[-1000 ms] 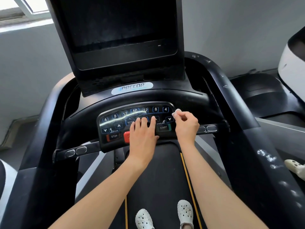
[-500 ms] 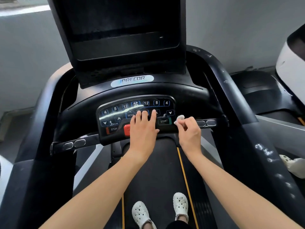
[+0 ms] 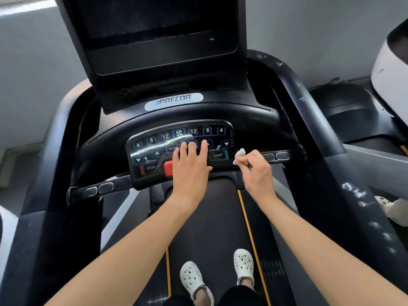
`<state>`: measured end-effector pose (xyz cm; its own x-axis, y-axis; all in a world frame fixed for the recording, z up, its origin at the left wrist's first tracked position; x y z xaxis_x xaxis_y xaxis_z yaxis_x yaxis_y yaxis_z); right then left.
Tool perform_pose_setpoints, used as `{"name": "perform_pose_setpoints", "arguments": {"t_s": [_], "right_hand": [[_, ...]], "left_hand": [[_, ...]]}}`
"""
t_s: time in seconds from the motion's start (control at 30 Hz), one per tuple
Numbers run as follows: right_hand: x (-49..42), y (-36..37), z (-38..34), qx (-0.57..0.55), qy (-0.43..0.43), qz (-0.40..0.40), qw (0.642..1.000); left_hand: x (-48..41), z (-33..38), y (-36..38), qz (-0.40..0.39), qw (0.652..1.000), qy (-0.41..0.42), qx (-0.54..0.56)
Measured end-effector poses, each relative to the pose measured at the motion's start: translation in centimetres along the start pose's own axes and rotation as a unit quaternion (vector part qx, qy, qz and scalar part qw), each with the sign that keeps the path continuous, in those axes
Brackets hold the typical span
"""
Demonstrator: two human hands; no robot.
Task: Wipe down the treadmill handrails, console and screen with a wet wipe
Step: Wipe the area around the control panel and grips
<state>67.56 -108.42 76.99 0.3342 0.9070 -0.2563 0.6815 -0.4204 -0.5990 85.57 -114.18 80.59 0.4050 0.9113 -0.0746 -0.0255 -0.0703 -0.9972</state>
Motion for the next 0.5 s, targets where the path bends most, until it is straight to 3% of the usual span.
{"name": "perform_pose_setpoints", "arguments": {"t_s": [0.13,0.3,0.5], "right_hand": [[-0.3,0.2,0.3,0.009,-0.034,-0.021,0.999],[-2.1,-0.2,-0.1,-0.031,0.010,0.022,0.999],[1.0,0.3,1.2,-0.016,-0.004,-0.019,1.000]], "left_hand": [[0.0,0.2,0.3,-0.005,1.000,-0.003,0.002],[0.1,0.3,0.2,-0.005,1.000,-0.004,-0.004],[0.0,0.3,0.3,-0.006,1.000,-0.009,-0.010]]}}
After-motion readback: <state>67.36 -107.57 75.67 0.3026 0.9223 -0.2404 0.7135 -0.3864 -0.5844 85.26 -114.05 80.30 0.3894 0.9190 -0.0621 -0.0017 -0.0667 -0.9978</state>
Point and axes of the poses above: each hand's wrist, its own x-axis away from the middle knuckle, its own y-axis out of the palm, z = x × y, the point moved 7 cm from there along -x, towards the middle knuckle, and after that the axes turned 2 degrees about -z, right-handed, at the moved point
